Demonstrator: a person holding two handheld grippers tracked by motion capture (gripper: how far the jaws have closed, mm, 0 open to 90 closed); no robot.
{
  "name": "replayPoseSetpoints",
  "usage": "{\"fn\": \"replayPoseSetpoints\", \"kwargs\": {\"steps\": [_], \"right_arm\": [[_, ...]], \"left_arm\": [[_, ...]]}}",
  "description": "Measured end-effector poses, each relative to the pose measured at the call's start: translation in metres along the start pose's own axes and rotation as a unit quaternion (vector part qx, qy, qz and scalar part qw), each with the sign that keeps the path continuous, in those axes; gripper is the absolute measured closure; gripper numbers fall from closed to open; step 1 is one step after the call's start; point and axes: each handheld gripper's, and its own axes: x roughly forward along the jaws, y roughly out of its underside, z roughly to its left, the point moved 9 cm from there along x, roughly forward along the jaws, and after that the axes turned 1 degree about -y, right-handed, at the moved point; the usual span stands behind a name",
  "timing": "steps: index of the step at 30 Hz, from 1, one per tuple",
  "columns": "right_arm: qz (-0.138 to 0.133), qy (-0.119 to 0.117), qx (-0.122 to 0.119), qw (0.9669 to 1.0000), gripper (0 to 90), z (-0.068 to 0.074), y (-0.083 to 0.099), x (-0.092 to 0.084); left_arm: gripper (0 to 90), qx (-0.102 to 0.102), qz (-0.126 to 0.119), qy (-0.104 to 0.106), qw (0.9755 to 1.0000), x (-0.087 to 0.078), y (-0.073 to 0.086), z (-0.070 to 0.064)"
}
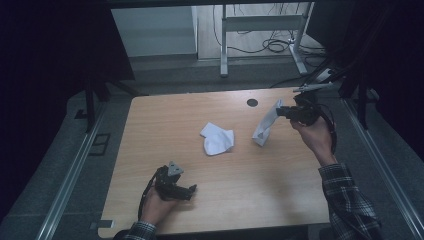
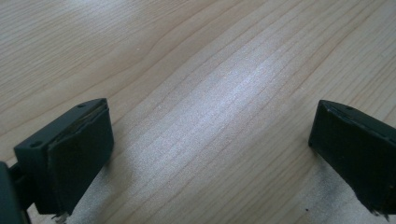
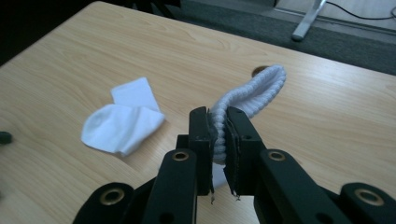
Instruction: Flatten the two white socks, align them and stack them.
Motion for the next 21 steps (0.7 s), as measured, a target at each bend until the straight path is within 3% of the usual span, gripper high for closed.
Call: {"fn": "replayPoseSetpoints", "kwargs": {"steps": [3, 5, 8, 9, 12, 13, 16, 21], "right_arm": [[-0.002, -0.007, -0.002, 1.0000, 80.8, 0.006, -0.005, 0.001], [-0.002, -0.022, -0.009, 0.9997, 80.8, 0.020, -0.014, 0.005], [-0.007, -0.026, -0.018, 0.9995, 80.9, 0.028, -0.022, 0.005], [-0.022, -0.037, -0.025, 0.9988, 80.9, 0.040, -0.037, -0.001], [-0.037, -0.041, -0.035, 0.9979, 81.0, 0.049, -0.050, -0.012], [-0.048, -0.039, -0.043, 0.9972, 80.9, 0.054, -0.059, -0.023], [-0.055, -0.034, -0.047, 0.9968, 81.0, 0.055, -0.062, -0.033], [-0.047, -0.025, -0.032, 0.9981, 80.8, 0.035, -0.047, -0.039]], "left_arm": [[0.0, 0.003, 0.000, 0.000, 1.0000, 0.000, 0.000, 0.001], [0.0, 0.000, -0.002, -0.001, 1.0000, 0.000, 0.000, 0.000], [0.0, 0.000, -0.002, -0.001, 1.0000, 0.000, 0.000, 0.000], [0.0, -0.001, -0.002, -0.001, 1.0000, 0.000, 0.000, 0.000], [0.0, 0.000, -0.001, 0.000, 1.0000, 0.000, 0.000, 0.000], [0.0, 0.000, -0.001, 0.000, 1.0000, 0.000, 0.000, 0.000], [0.0, 0.001, -0.001, 0.000, 1.0000, 0.000, 0.000, 0.000], [0.0, 0.000, -0.002, 0.000, 1.0000, 0.000, -0.001, 0.000]]}}
